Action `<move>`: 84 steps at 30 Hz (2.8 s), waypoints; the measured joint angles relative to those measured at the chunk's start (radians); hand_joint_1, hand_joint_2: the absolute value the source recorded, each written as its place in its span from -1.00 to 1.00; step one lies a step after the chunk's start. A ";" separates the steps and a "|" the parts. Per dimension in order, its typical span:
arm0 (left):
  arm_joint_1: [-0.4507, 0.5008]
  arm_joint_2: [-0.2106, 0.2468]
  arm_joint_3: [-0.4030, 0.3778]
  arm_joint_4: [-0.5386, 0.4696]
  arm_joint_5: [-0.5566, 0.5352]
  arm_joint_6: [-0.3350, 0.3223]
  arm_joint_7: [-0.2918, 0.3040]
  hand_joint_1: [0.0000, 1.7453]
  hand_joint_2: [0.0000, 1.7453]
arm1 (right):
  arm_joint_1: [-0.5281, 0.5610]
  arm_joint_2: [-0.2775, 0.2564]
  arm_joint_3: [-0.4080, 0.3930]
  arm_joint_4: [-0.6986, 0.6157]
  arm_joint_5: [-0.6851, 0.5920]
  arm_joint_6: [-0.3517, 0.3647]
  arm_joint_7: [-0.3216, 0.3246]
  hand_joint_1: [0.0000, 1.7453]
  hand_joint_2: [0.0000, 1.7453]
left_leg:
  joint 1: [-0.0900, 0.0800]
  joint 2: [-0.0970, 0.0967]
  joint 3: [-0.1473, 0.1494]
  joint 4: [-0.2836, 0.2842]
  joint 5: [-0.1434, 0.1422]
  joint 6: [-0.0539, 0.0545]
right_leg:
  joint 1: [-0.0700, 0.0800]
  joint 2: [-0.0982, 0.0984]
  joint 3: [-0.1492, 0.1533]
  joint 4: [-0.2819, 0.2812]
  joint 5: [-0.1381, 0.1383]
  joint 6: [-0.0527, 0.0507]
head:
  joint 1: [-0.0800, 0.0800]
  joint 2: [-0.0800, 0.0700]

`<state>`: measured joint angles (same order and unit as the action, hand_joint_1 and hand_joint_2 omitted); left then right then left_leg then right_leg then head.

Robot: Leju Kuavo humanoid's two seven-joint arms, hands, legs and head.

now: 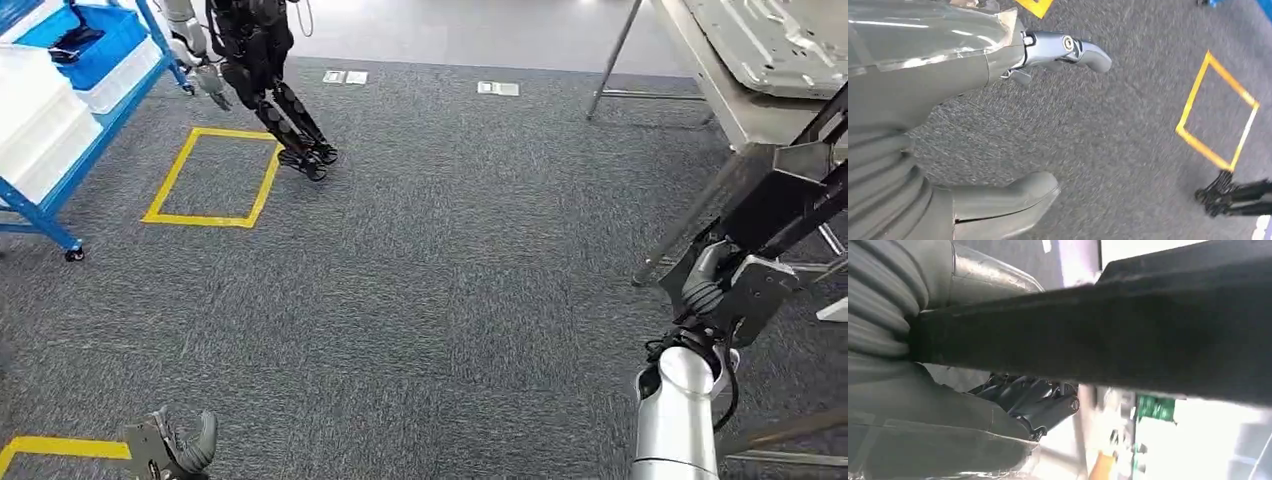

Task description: Take the parts from the cabinet and place them on the table.

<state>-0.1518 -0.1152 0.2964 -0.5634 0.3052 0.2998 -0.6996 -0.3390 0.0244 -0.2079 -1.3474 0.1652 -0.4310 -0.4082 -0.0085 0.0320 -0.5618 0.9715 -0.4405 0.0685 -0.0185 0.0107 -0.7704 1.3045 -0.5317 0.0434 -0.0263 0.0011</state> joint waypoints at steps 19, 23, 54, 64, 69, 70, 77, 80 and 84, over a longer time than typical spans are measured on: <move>-0.003 -0.014 -0.006 -0.005 -0.087 -0.021 0.016 -1.00 1.00 | 0.030 -0.012 0.008 -0.041 0.124 -0.027 0.040 1.00 1.00 | 0.012 -0.071 -0.023 0.084 -0.026 -0.036 | 0.003 0.070 0.176 -0.312 0.112 -0.027 | -0.013 0.000; -0.004 -0.013 -0.008 -0.004 -0.098 -0.037 0.022 -1.00 1.00 | 0.044 -0.012 0.015 -0.085 0.172 -0.032 0.066 1.00 1.00 | 0.002 -0.086 -0.003 0.037 -0.029 -0.028 | -0.003 0.102 0.162 -0.314 0.123 -0.008 | -0.015 0.000; 0.013 -0.010 -0.011 0.012 -0.142 -0.095 0.023 -1.00 1.00 | 0.140 -0.033 -0.005 -0.200 0.162 -0.031 0.070 1.00 1.00 | 0.007 -0.089 -0.004 0.035 -0.024 -0.030 | -0.007 0.111 0.169 -0.322 0.125 0.001 | -0.015 0.000; 0.015 -0.011 -0.008 0.012 -0.159 -0.097 0.025 -1.00 1.00 | 0.150 -0.034 -0.021 -0.192 0.169 -0.019 0.086 1.00 1.00 | 0.007 0.032 -0.007 0.017 -0.008 -0.005 | -0.003 -0.021 0.127 -0.195 0.060 0.027 | 0.003 0.000; 0.014 -0.014 -0.010 0.010 -0.182 -0.093 0.031 -1.00 1.00 | 0.151 -0.033 -0.029 -0.193 0.187 -0.005 0.098 1.00 1.00 | -0.003 0.073 -0.004 0.022 -0.013 -0.028 | 0.009 -0.044 0.193 -0.319 0.095 -0.001 | 0.002 0.000; 0.013 -0.016 -0.010 0.010 -0.183 -0.094 0.032 -1.00 1.00 | 0.151 -0.033 -0.032 -0.193 0.189 -0.002 0.100 1.00 1.00 | -0.002 0.081 -0.003 0.022 -0.014 -0.033 | 0.007 -0.035 0.192 -0.321 0.099 -0.008 | 0.001 0.000; 0.023 -0.017 -0.009 0.008 -0.193 -0.095 0.034 -1.00 1.00 | 0.158 -0.021 -0.040 -0.194 0.197 0.006 0.103 1.00 1.00 | 0.012 -0.029 -0.147 0.324 -0.153 -0.055 | -0.002 0.032 0.190 -0.324 0.108 -0.027 | -0.012 0.000; 0.023 -0.017 -0.009 0.008 -0.193 -0.095 0.034 -1.00 1.00 | 0.159 -0.019 -0.040 -0.194 0.197 0.006 0.103 1.00 1.00 | 0.012 -0.062 -0.038 0.105 -0.027 -0.040 | -0.002 0.066 0.194 -0.322 0.108 -0.026 | -0.013 0.000; 0.024 -0.016 -0.009 0.007 -0.202 -0.096 0.032 -1.00 1.00 | 0.160 -0.015 -0.041 -0.195 0.202 0.008 0.105 1.00 1.00 | 0.007 -0.090 -0.005 0.033 -0.019 -0.030 | -0.004 0.101 0.179 -0.322 0.118 -0.008 | -0.012 0.000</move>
<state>-0.1283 -0.1316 0.2873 -0.5562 0.1034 0.2041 -0.6676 -0.1791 0.0092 -0.2491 -1.5423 0.3670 -0.4227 -0.3036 -0.0016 -0.0578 -0.5665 1.0046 -0.4597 0.0389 -0.0222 0.1121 -0.5909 0.9827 -0.4139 0.0354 -0.0385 0.0011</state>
